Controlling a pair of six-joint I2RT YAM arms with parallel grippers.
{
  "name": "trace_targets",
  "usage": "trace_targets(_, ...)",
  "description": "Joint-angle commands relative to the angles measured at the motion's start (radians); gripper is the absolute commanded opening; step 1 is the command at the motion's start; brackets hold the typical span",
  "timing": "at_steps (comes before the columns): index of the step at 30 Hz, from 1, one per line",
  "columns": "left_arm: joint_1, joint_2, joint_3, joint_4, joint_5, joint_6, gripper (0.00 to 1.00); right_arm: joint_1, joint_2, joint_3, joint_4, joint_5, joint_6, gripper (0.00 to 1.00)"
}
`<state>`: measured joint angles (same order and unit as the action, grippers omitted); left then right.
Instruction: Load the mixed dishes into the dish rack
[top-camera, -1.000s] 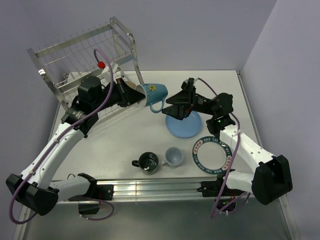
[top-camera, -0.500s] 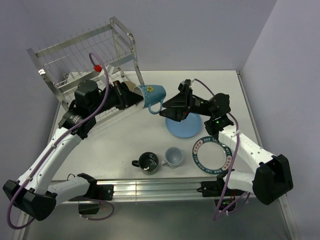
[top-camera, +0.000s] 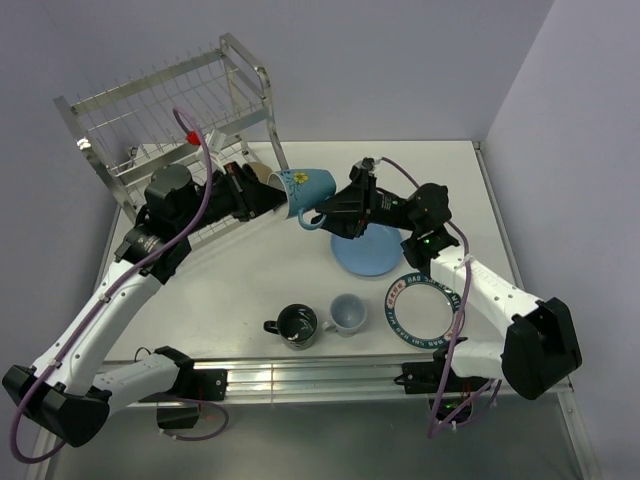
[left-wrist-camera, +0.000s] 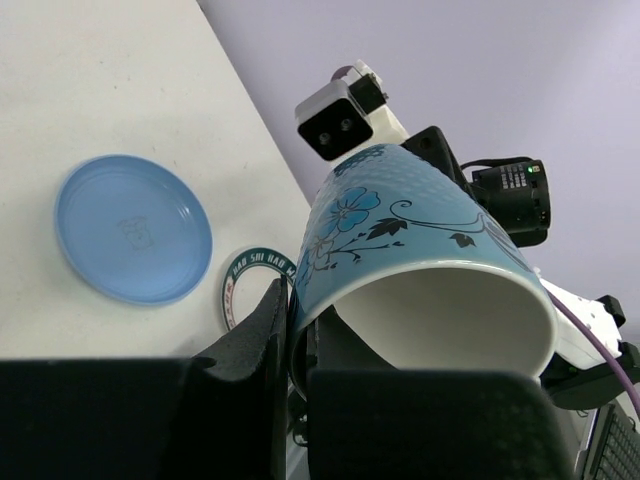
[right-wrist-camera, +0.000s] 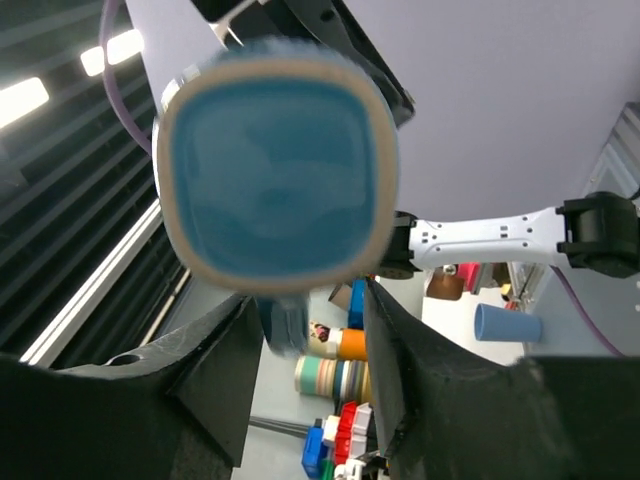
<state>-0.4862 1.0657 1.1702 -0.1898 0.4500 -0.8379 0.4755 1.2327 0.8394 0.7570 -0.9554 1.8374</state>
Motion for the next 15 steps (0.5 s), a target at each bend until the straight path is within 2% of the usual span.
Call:
trace_targets(1, -0.002, -0.044, -0.017, 0.156, 0.027, -0.058, 0.0, 0.026, 0.036, 0.064, 0.114, 0.035, 0.043, 0.5)
trace_targets(7, -0.003, -0.018, -0.001, 0.165, 0.029, -0.049, 0.0, 0.078, 0.054, 0.087, 0.111, 0.082, 0.043, 0.35)
trace_targets(9, -0.005, -0.016, 0.008, 0.159, 0.026, -0.044, 0.0, 0.084, 0.059, 0.095, 0.114, 0.09, 0.046, 0.17)
trace_targets(10, -0.003, -0.018, 0.006, 0.155, 0.024, -0.041, 0.0, 0.084, 0.063, 0.099, 0.113, 0.089, 0.045, 0.04)
trace_targets(11, -0.003, -0.018, 0.002, 0.153, 0.021, -0.038, 0.0, 0.086, 0.062, 0.107, 0.11, 0.087, 0.045, 0.0)
trace_targets(13, -0.003, -0.026, 0.0, 0.109, 0.013, -0.026, 0.02, 0.084, 0.053, 0.119, 0.084, 0.083, 0.01, 0.0)
trace_targets(15, -0.003, -0.039, 0.019, 0.047, -0.029, -0.006, 0.37, 0.086, 0.039, 0.151, 0.013, 0.072, -0.055, 0.0)
